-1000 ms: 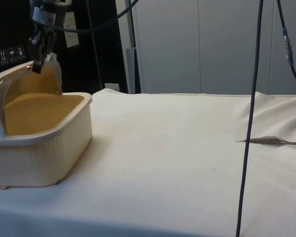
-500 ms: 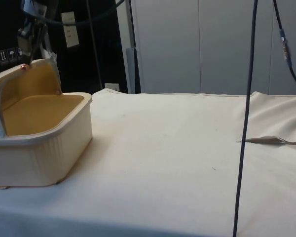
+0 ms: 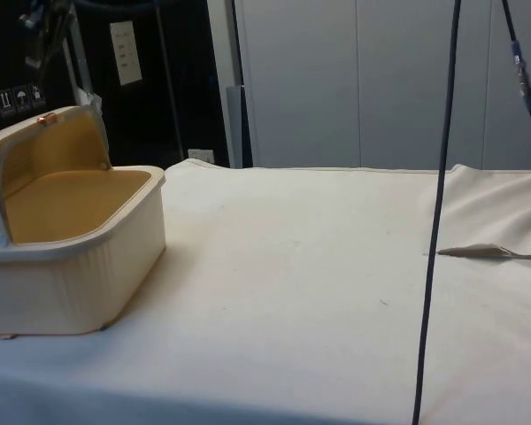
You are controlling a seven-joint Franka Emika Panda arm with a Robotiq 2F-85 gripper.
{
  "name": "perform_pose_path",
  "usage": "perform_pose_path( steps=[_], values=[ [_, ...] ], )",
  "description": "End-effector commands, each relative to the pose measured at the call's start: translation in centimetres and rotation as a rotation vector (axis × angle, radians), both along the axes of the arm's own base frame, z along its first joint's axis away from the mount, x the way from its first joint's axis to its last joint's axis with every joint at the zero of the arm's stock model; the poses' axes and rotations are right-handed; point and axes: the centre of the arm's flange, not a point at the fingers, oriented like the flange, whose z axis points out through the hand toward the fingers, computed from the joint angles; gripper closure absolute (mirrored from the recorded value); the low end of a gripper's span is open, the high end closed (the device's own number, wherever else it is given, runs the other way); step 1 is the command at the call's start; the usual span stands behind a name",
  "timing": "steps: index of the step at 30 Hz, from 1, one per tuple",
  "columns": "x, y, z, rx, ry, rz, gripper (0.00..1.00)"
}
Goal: Open the lid, then close it.
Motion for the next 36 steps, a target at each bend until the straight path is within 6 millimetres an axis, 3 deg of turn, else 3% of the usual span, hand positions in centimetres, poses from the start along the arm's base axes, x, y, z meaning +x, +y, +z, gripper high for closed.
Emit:
perform_pose_path(
  steps=[1, 13, 21, 23, 25, 26, 32, 33, 36],
  values=[
    [-0.1, -0.1, 0.5, -0.008, 0.000, -0.001, 1.00],
    [-0.5, 0.1, 4.4, -0.020, -0.040, 0.015, 1.00],
    [-0.5, 0.2, 4.8, -0.014, -0.050, 0.016, 0.97],
    [-0.5, 0.2, 4.8, -0.014, -0.051, 0.016, 0.89],
    [-0.5, 0.2, 4.8, -0.012, -0.049, 0.018, 0.74],
    [-0.5, 0.2, 4.8, -0.012, -0.051, 0.015, 0.74],
    [-0.5, 0.2, 4.8, -0.012, -0.052, 0.015, 0.44],
    [-0.5, 0.2, 4.8, -0.012, -0.052, 0.015, 0.34],
    [-0.5, 0.3, 4.8, -0.011, -0.050, 0.018, 0.21]
  ],
)
